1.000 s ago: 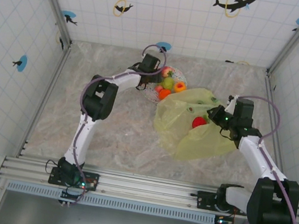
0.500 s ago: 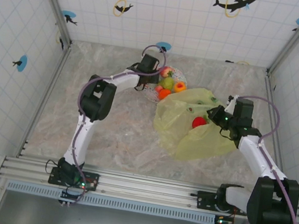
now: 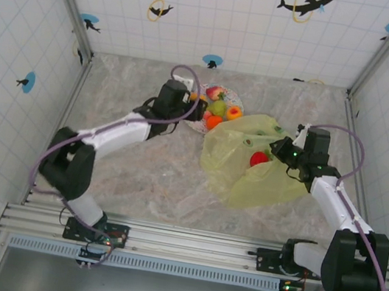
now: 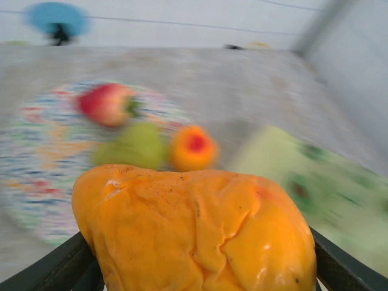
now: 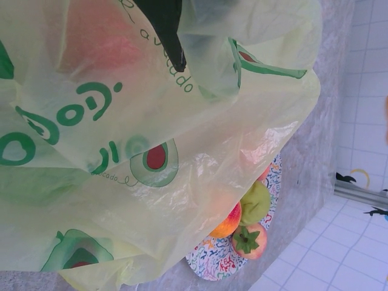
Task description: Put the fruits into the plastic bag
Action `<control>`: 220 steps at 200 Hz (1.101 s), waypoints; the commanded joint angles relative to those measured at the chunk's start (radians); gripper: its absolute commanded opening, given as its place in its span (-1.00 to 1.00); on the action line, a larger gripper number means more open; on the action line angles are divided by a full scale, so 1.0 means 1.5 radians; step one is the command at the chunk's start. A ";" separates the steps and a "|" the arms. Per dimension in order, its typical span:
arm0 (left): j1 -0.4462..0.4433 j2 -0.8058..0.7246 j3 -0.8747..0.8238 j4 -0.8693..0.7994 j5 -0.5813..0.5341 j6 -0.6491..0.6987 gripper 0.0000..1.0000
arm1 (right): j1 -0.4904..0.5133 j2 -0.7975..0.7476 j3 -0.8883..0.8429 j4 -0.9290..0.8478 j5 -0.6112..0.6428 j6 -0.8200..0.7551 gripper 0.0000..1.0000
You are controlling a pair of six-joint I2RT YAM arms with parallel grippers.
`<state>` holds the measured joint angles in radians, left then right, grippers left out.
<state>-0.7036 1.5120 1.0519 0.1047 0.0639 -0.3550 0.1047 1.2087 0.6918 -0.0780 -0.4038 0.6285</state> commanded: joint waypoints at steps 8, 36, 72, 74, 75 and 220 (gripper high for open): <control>-0.128 -0.026 -0.038 0.045 0.062 0.078 0.38 | 0.004 0.001 0.010 0.025 0.004 0.001 -1.00; -0.187 0.046 -0.008 0.038 0.064 0.071 0.36 | 0.011 -0.002 0.009 0.028 0.005 0.005 -1.00; -0.188 0.133 0.019 0.032 0.038 0.083 0.35 | 0.015 -0.012 0.011 0.015 0.007 0.000 -1.00; -0.188 0.137 0.020 0.029 0.034 0.089 0.35 | 0.015 -0.012 0.011 0.013 0.007 0.000 -1.00; -0.188 0.140 0.021 0.027 0.032 0.091 0.35 | 0.015 -0.013 0.010 0.013 0.007 0.000 -1.00; -0.183 0.433 0.209 0.128 -0.207 0.231 0.47 | 0.019 0.009 0.036 -0.025 -0.034 -0.029 -1.00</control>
<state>-0.9855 2.1136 1.3102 0.1818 -0.2192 -0.0105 0.1253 1.2144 0.7132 -0.1173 -0.4339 0.5915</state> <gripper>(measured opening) 0.722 0.055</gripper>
